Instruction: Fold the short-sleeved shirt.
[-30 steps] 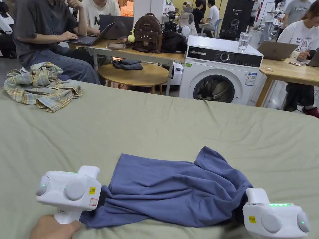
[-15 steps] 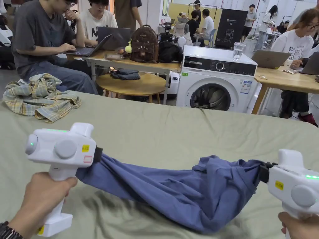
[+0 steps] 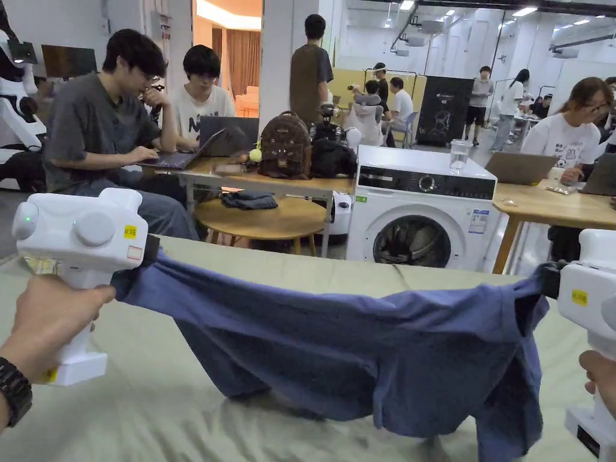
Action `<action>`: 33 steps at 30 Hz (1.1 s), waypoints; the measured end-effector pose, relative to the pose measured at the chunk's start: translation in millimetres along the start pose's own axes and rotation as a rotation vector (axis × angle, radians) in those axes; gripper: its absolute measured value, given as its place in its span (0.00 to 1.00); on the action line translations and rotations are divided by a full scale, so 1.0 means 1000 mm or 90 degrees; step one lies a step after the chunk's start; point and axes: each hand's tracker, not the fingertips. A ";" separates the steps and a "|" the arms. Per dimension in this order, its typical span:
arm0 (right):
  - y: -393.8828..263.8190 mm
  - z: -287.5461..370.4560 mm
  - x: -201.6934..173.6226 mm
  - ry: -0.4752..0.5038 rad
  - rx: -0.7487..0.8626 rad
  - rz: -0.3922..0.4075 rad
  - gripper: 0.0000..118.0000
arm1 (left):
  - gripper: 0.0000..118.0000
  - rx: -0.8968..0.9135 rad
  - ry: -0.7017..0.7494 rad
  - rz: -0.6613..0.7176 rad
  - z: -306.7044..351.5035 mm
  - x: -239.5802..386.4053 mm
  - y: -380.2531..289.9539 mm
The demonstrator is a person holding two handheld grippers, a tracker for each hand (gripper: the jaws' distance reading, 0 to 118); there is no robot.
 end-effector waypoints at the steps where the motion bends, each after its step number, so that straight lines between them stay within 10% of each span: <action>1: 0.007 -0.001 0.001 -0.004 0.004 0.001 0.00 | 0.00 0.002 0.003 0.001 0.000 -0.003 0.007; 18: 0.112 -0.047 -0.015 -0.026 0.052 0.025 0.00 | 0.00 0.097 0.029 0.013 0.004 -0.015 0.112; 33: -0.066 -0.035 -0.016 -0.023 -0.075 0.072 0.00 | 0.00 -0.036 -0.025 0.018 -0.026 -0.013 -0.084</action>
